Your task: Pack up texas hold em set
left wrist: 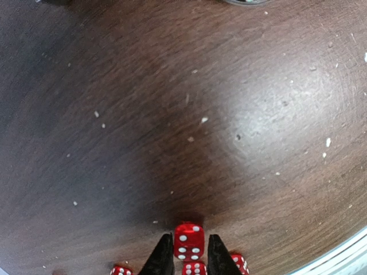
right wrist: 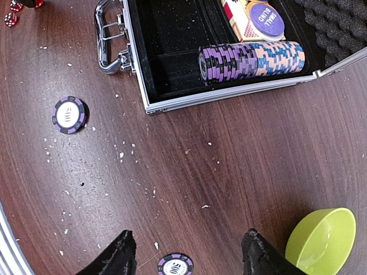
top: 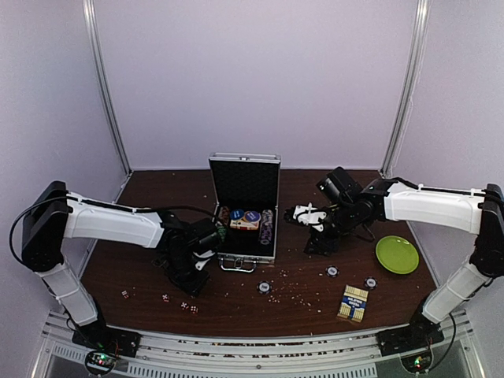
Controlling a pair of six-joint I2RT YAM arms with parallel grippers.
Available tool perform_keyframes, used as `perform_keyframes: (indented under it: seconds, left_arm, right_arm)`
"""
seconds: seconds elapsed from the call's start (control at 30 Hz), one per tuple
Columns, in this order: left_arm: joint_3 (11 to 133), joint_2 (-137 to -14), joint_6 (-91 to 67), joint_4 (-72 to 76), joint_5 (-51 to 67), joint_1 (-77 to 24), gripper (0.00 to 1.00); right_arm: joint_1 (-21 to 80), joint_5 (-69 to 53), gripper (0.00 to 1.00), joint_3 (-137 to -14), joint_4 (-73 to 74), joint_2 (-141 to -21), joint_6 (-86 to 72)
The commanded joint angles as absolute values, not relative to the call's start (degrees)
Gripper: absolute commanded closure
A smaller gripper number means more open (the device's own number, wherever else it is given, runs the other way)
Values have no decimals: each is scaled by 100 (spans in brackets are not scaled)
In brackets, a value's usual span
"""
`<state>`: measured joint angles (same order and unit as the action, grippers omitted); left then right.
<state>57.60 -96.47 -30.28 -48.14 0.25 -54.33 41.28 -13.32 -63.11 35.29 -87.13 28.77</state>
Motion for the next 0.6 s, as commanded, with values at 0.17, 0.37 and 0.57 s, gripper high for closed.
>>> perform_keyframes:
  seconds: [0.17,0.37,0.57]
  left_arm:
    - [6064,-9970,-2852,-4966,2,-5523,77]
    - [6335,-10017,-2823,-5182,-149,-5617,90]
    - [7247,-9785,-2730,-5529,-560,-5717,91]
  right_arm:
    - [4133,-1396,37,-6275,3511,-8702,2958]
    - [4139,-1402,38,-6270,3524,-8663,2971]
    - [4086,-1401,38,-6243,3499,-8649,2936]
